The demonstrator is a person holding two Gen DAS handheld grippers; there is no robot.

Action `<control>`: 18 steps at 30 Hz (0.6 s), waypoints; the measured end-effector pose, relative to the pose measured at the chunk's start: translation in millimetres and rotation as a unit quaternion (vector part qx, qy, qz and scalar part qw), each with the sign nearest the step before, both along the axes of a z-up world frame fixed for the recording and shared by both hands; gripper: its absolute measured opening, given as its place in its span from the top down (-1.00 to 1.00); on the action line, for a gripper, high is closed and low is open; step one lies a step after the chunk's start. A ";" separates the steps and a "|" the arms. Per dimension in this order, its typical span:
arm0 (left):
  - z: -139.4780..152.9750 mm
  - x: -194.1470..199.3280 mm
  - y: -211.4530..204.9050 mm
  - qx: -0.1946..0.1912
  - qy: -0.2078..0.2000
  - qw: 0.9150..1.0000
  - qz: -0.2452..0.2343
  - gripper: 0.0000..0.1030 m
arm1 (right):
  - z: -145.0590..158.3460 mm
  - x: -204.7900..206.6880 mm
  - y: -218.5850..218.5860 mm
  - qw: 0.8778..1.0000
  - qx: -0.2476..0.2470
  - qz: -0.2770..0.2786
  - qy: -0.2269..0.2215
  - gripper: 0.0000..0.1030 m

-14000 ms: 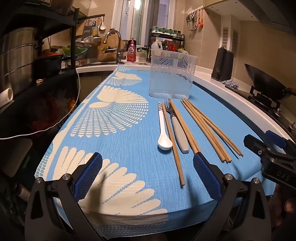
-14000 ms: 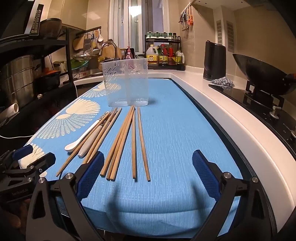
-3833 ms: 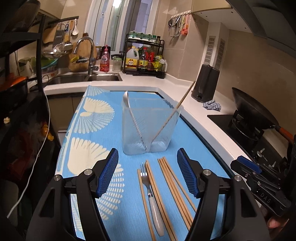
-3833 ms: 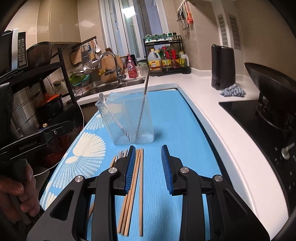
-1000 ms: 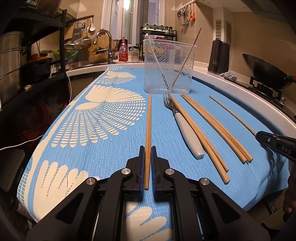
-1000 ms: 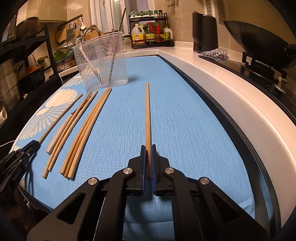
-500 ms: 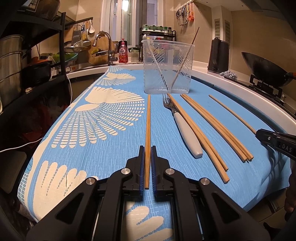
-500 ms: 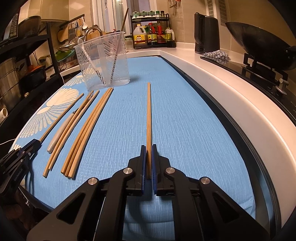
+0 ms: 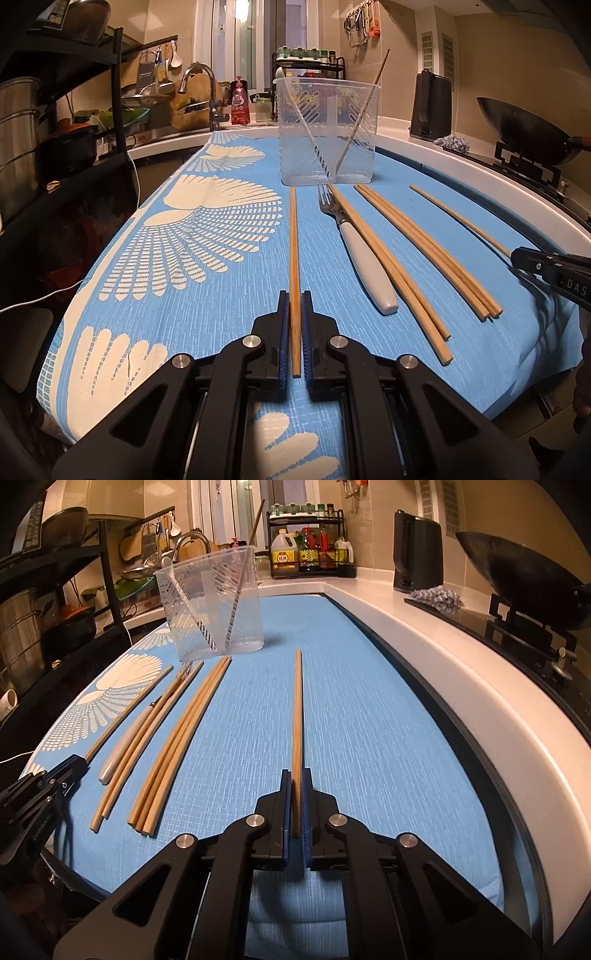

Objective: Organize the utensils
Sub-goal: 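Lift chopstick with left tool while right tool lifts its chopstick toward container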

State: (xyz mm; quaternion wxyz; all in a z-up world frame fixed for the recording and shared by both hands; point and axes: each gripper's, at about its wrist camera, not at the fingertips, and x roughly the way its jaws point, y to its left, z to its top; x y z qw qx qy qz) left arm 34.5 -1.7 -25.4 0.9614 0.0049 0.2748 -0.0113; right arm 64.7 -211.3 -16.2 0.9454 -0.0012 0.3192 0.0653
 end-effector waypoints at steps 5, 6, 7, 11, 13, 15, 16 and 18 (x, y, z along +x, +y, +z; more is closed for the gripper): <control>10.0 -3.8 -0.1 -0.001 -0.011 1.000 -0.005 0.87 | 15.6 -9.0 0.3 1.000 0.000 0.009 -0.021 0.90; 13.2 -4.4 -0.8 0.000 -0.014 1.000 -0.007 0.87 | 19.5 -10.4 0.2 1.000 0.001 0.010 -0.026 0.90; 15.8 -5.3 -0.7 -0.001 -0.017 1.000 -0.009 0.87 | 22.3 -11.5 0.2 0.999 0.001 0.011 -0.030 0.90; 31.1 -10.2 -0.8 -0.001 -0.036 0.999 -0.015 0.87 | 36.6 -15.0 -0.4 0.999 0.005 0.014 -0.046 0.90; 39.9 -11.8 0.7 -0.001 -0.046 0.999 -0.018 0.87 | 43.5 -17.1 -0.1 0.998 0.006 0.016 -0.056 0.90; 47.9 -11.6 3.3 -0.004 -0.053 0.998 -0.018 0.87 | 51.9 -18.8 -0.9 0.998 0.009 0.017 -0.064 0.90; 52.3 -10.7 4.6 -0.004 -0.057 0.998 -0.018 0.87 | 57.1 -19.2 -1.7 0.997 0.011 0.018 -0.069 0.90; 62.8 -8.7 7.3 -0.006 -0.067 0.998 -0.019 0.87 | 67.6 -19.3 -2.6 0.997 0.012 0.020 -0.080 0.90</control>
